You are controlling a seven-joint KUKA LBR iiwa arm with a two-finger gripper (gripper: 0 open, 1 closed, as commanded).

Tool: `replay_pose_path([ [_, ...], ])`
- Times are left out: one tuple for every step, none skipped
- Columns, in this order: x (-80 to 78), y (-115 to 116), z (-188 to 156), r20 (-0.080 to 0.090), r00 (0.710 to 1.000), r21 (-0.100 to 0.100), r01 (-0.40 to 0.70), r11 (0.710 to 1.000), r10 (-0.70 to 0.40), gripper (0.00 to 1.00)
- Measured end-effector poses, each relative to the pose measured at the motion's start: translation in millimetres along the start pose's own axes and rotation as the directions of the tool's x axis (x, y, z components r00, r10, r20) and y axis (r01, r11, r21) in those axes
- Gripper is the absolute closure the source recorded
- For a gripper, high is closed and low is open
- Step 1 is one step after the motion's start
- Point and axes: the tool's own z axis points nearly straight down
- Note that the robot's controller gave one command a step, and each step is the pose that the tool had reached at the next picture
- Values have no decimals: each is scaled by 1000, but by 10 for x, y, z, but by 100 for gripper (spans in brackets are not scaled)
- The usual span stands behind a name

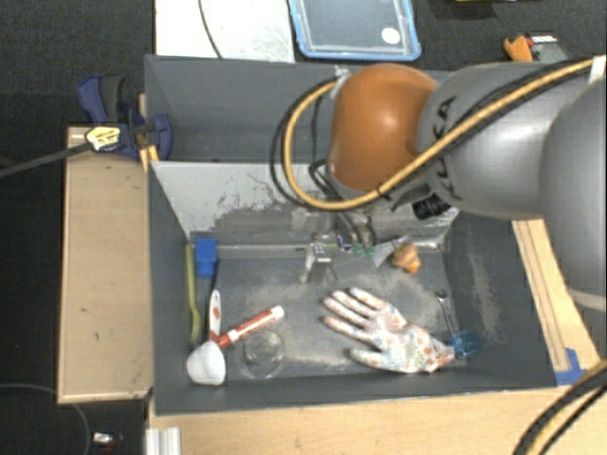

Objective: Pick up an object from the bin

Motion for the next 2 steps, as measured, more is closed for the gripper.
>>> replay_pose_path([
  [-19, -6, -43, 8, 1000, -1, -3, 1000, 3, 0],
  [241, 450, 508, 10, 989, 0, 145, 989, -145, 0],
])
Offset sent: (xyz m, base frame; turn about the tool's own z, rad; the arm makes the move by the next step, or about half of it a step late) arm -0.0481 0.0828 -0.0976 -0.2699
